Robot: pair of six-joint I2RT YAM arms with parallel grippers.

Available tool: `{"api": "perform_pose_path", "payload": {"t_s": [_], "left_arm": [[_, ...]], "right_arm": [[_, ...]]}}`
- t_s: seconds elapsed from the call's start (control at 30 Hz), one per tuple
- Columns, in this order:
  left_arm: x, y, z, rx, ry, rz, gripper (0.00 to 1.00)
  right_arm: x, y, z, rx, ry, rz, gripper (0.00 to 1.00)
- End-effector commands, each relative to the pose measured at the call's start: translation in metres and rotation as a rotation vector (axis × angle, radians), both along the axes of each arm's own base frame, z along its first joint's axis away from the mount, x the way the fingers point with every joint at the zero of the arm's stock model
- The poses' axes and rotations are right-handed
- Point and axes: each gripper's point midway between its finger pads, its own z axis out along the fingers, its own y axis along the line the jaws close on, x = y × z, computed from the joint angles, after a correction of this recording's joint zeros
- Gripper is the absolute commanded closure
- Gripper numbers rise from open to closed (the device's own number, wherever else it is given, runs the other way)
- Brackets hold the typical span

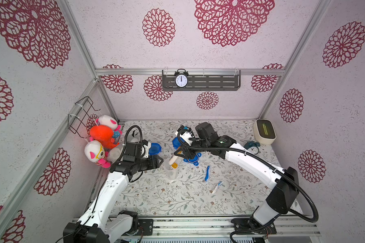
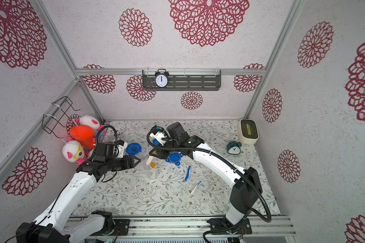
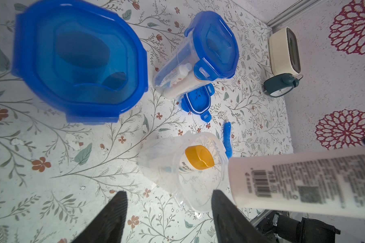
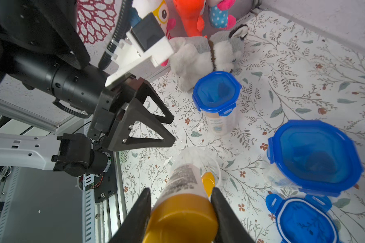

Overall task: Pack away toiletry kits
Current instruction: Place the toiletry item into the container.

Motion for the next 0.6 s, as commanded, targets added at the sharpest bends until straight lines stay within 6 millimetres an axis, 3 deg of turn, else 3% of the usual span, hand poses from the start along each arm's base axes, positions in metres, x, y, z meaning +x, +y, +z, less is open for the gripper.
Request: {"api": "perform_pose_path", "payload": {"t_s": [0.0,0.4,0.57], "left_arm": [[0.004,0.001,0.008,-0.015,-0.038,0.007,0.33],[0.005,0.001,0.009,-0.026,-0.039,0.002,0.33],[0.006,0.001,0.007,-0.031,-0.031,0.004,0.33]], "right_arm": [[-0.005,0.008,0.014,0.035,-0.027,0.048,0.63],[0.006,0.028,-0.036,-0.034,0.023,0.050,0.60],[0.007,0.032,-0.043,-0.058,0.021,0.042,0.40]]}}
